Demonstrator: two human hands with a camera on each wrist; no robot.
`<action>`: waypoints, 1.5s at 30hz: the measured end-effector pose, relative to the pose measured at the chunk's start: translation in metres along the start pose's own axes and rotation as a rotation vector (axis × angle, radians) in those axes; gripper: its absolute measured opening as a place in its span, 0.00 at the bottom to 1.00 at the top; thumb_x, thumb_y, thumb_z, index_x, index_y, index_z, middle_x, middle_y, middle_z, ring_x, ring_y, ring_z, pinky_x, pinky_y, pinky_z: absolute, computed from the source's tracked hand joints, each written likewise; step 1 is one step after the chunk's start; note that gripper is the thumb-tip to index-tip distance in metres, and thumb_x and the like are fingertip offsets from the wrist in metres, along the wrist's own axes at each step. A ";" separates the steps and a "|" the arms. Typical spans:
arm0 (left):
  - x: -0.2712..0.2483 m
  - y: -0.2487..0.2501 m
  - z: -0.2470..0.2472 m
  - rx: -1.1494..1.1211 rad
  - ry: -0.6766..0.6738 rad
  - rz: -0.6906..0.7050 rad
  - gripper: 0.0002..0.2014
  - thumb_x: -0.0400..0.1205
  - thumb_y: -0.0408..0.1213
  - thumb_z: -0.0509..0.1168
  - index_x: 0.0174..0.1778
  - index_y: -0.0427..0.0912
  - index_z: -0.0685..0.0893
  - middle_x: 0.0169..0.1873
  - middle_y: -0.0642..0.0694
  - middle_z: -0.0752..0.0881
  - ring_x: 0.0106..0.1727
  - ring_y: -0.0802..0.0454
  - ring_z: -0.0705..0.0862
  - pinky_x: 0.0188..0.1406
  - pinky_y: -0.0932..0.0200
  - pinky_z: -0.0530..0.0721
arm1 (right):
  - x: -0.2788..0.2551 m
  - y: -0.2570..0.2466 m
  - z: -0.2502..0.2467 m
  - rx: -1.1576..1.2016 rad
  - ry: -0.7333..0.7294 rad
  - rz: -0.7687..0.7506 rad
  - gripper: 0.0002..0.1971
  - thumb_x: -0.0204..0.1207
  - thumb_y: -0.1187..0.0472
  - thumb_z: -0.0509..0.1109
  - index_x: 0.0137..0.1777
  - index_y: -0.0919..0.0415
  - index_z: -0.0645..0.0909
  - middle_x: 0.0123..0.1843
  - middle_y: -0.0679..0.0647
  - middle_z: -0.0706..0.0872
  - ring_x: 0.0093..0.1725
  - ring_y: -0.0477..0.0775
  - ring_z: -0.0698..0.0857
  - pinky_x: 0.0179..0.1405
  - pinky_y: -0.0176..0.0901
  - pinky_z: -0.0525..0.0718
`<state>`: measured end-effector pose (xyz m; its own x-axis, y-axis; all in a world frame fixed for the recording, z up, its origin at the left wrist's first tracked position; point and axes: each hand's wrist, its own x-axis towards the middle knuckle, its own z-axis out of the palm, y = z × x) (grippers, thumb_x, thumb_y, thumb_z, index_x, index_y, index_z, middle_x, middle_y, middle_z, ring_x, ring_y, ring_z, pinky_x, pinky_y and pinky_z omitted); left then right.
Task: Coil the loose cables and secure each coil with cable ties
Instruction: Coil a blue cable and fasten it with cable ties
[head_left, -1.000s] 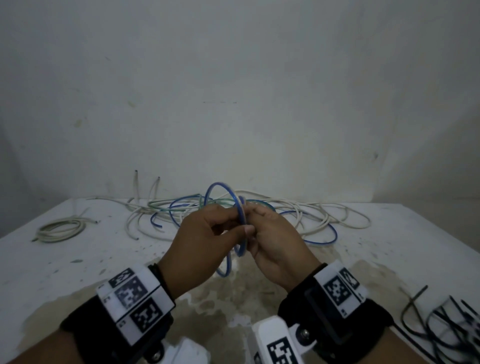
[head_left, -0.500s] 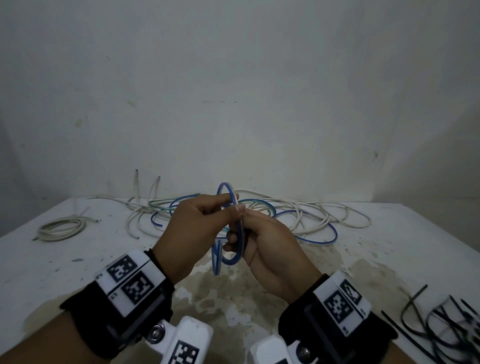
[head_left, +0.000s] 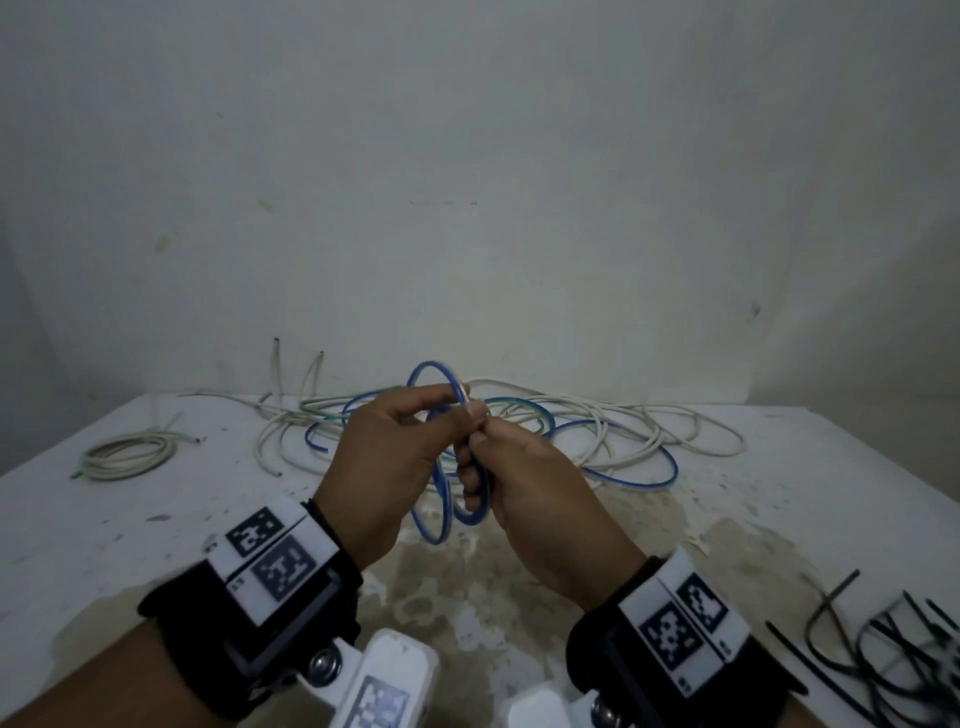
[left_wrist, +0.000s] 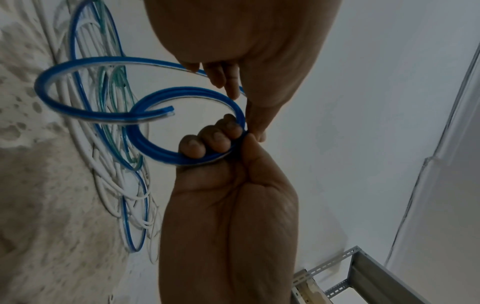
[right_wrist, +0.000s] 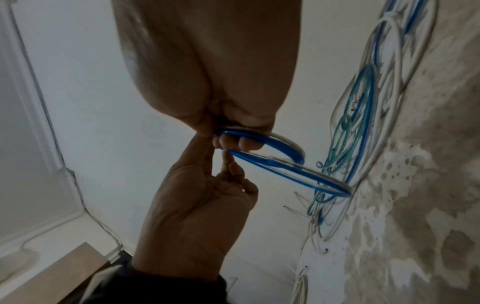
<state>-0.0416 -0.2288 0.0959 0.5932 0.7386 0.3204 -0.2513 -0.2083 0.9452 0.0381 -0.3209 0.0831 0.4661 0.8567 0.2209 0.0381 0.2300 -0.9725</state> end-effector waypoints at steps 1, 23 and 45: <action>0.001 -0.002 0.000 0.013 0.014 0.005 0.07 0.72 0.37 0.75 0.44 0.43 0.91 0.45 0.39 0.88 0.51 0.43 0.87 0.51 0.57 0.84 | -0.001 0.000 0.000 -0.052 -0.001 -0.010 0.15 0.85 0.64 0.53 0.39 0.59 0.77 0.28 0.51 0.74 0.29 0.47 0.71 0.33 0.40 0.72; 0.001 0.010 -0.016 0.689 0.086 0.518 0.14 0.75 0.55 0.64 0.46 0.48 0.79 0.41 0.57 0.79 0.43 0.63 0.76 0.44 0.74 0.72 | 0.001 -0.037 -0.030 -0.658 -0.145 -0.138 0.07 0.84 0.61 0.58 0.53 0.52 0.78 0.39 0.45 0.86 0.31 0.40 0.78 0.37 0.42 0.75; -0.006 0.034 -0.008 -0.302 -0.489 -0.326 0.16 0.81 0.43 0.57 0.48 0.35 0.83 0.26 0.49 0.69 0.23 0.55 0.67 0.27 0.60 0.77 | 0.009 -0.051 -0.047 -0.500 -0.068 -0.271 0.10 0.81 0.64 0.65 0.55 0.51 0.86 0.34 0.41 0.88 0.31 0.39 0.78 0.36 0.29 0.77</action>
<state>-0.0597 -0.2349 0.1255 0.9363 0.3421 0.0793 -0.1614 0.2186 0.9624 0.0824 -0.3464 0.1313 0.3237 0.8294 0.4554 0.5698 0.2134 -0.7936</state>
